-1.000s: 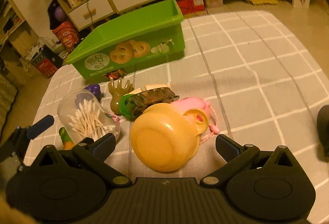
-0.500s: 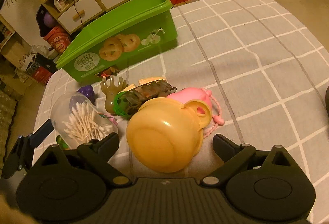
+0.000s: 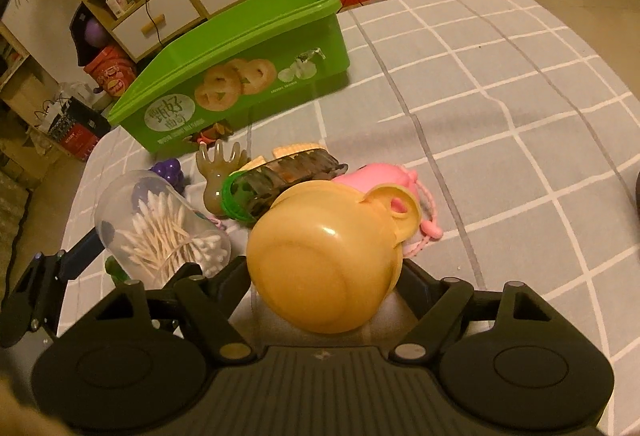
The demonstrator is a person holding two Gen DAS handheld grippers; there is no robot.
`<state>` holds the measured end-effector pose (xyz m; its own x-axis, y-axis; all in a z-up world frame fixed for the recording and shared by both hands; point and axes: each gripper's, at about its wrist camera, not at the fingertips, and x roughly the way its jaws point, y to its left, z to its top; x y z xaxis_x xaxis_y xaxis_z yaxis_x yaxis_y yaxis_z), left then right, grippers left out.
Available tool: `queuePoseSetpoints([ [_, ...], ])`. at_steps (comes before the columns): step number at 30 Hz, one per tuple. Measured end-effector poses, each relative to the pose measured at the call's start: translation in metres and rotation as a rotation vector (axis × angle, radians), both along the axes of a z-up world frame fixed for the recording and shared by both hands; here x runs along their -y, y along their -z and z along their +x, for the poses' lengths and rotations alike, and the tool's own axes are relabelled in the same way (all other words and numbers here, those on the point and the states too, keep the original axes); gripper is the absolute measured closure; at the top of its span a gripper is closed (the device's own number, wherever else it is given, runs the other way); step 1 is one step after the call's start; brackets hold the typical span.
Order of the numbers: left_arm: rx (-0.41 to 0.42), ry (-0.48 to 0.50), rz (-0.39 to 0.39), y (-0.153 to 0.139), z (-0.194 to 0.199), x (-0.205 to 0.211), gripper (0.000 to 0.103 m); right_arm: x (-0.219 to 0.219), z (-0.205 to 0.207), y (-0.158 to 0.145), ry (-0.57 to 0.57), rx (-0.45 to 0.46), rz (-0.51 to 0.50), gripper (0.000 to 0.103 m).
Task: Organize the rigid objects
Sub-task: 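Lift the swab jar with the left gripper while the right gripper lifts the yellow bowl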
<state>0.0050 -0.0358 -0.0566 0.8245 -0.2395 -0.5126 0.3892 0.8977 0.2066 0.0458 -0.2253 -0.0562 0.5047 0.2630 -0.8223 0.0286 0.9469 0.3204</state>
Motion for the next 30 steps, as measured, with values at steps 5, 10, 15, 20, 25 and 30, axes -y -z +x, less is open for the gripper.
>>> queuePoseSetpoints([
  [5,0.010,-0.007,-0.015,-0.005,-0.002,-0.001,0.015,0.002,-0.003,-0.006,0.002,0.016,0.011,0.046],
  [10,0.010,-0.020,-0.058,-0.013,-0.001,-0.005,0.016,0.005,-0.007,-0.015,0.002,0.037,0.034,0.047],
  [15,-0.009,-0.038,-0.111,-0.020,0.001,-0.010,0.016,0.006,-0.011,-0.028,0.001,0.078,0.045,0.047],
  [20,-0.017,-0.054,-0.170,-0.031,0.002,-0.016,0.016,0.009,-0.012,-0.039,0.000,0.105,0.078,0.047],
  [25,-0.023,-0.067,-0.202,-0.046,0.007,-0.023,0.016,0.012,-0.008,-0.052,0.015,0.127,0.104,0.047],
  [30,-0.001,-0.088,-0.220,-0.067,0.023,-0.029,0.016,0.014,0.010,-0.071,0.033,0.145,0.128,0.047],
])
